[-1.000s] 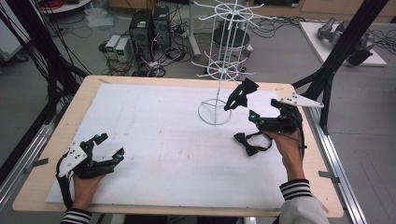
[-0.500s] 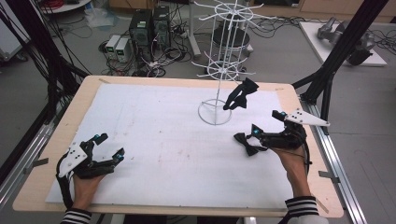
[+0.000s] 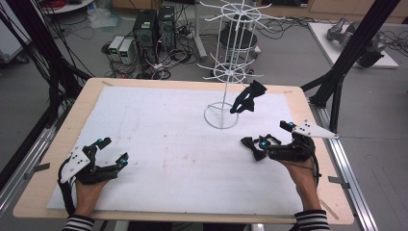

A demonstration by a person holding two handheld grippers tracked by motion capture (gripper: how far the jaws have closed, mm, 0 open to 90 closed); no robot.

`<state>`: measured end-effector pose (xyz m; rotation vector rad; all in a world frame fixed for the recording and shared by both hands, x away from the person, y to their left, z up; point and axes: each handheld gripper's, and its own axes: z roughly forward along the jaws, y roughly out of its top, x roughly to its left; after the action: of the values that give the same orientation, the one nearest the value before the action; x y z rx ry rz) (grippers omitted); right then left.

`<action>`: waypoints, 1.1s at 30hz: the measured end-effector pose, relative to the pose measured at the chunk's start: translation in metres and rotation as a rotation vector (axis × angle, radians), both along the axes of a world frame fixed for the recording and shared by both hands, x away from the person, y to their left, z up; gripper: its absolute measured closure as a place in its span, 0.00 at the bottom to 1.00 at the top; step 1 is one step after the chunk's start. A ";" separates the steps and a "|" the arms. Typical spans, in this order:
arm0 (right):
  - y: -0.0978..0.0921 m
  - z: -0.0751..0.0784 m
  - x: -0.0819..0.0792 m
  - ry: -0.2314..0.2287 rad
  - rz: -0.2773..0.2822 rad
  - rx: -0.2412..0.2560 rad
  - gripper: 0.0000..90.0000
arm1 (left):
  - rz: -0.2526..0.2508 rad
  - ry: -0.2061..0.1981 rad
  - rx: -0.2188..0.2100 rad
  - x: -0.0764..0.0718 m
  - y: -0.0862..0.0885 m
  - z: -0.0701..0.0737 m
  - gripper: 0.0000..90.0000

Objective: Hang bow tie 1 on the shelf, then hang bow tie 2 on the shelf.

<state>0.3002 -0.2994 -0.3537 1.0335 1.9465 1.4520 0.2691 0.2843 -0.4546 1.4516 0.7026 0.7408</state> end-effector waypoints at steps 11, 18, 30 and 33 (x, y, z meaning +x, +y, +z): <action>0.000 -0.003 0.000 0.006 0.000 -0.005 0.01 | 0.001 -0.001 0.000 0.000 0.000 0.000 0.15; 0.000 -0.004 0.003 0.011 0.001 -0.006 0.01 | 0.001 0.000 0.001 0.000 0.000 0.000 0.15; 0.001 -0.004 0.005 0.034 0.021 -0.013 0.01 | -0.001 0.002 -0.001 0.000 0.000 0.000 0.15; 0.002 -0.004 0.008 0.051 0.034 -0.032 0.01 | -0.002 0.000 0.000 0.000 0.000 0.000 0.15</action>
<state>0.3080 -0.2974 -0.3578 1.0378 2.0261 1.4215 0.2691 0.2845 -0.4546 1.4519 0.7014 0.7388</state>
